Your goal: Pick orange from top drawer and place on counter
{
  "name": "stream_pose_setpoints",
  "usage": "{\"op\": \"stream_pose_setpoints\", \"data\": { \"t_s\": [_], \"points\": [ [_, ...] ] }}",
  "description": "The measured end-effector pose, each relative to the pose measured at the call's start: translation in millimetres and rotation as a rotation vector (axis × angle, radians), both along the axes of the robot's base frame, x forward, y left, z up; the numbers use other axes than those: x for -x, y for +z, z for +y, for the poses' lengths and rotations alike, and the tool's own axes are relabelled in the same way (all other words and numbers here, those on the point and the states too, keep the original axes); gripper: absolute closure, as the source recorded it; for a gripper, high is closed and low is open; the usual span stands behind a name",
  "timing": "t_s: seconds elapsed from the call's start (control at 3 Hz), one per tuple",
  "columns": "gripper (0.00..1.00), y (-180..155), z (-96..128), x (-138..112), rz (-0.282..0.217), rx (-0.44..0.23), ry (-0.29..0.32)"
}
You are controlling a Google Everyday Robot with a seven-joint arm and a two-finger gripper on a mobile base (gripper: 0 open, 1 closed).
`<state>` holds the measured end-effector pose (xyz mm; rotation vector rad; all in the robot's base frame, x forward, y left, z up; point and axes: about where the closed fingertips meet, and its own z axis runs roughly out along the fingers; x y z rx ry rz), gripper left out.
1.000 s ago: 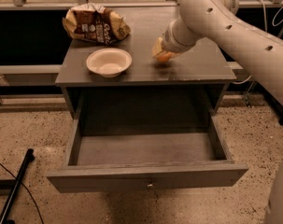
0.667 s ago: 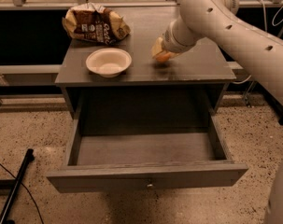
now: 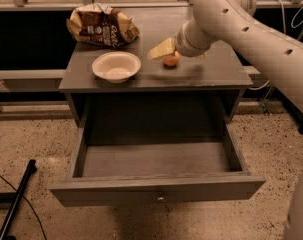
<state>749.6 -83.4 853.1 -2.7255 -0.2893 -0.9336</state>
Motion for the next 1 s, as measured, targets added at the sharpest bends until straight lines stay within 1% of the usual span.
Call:
{"op": "stream_pose_setpoints", "data": {
  "t_s": [0.33,0.67,1.0],
  "points": [
    [0.00,7,2,-3,0.009,-0.008,0.003],
    [0.00,47,-7,-12,-0.010,-0.091,-0.071],
    [0.00,98,-25,-23,-0.040,-0.255,-0.199]
  ]
}}
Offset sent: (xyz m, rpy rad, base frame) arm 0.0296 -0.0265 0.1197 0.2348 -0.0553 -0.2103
